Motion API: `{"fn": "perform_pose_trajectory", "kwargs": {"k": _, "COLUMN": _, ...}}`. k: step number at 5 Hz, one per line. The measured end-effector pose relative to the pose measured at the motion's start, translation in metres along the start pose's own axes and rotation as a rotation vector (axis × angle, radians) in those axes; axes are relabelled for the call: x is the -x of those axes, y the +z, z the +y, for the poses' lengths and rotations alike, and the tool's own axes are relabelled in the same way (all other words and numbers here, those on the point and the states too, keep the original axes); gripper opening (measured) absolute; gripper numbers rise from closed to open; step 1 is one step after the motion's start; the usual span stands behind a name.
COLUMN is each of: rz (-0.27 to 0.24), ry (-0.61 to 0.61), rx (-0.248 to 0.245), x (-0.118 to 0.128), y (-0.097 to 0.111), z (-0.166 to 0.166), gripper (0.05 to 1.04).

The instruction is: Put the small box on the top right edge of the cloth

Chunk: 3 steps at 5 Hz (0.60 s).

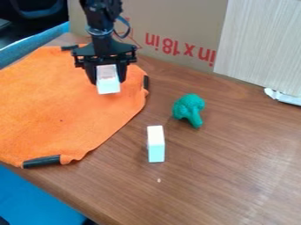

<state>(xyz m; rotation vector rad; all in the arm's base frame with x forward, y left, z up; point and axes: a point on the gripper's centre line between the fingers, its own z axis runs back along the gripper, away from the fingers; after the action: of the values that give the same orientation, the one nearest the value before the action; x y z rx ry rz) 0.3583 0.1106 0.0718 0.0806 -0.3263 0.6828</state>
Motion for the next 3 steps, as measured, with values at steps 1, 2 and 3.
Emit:
{"fn": "perform_pose_trajectory", "kwargs": {"k": 1, "rz": 0.013, "ry": -0.011, "rx": -0.014, "x": 0.0071, "y": -0.0129, "z": 0.0035, "gripper": 0.728}}
{"fn": "perform_pose_trajectory", "kwargs": {"k": 2, "rz": 0.002, "ry": -0.02, "rx": -0.024, "x": 0.0089, "y": -0.016, "z": 0.0052, "gripper": 0.771}}
{"fn": "perform_pose_trajectory", "kwargs": {"k": 3, "rz": 0.002, "ry": -0.033, "rx": -0.024, "x": 0.0104, "y": -0.0172, "z": 0.0052, "gripper": 0.993}}
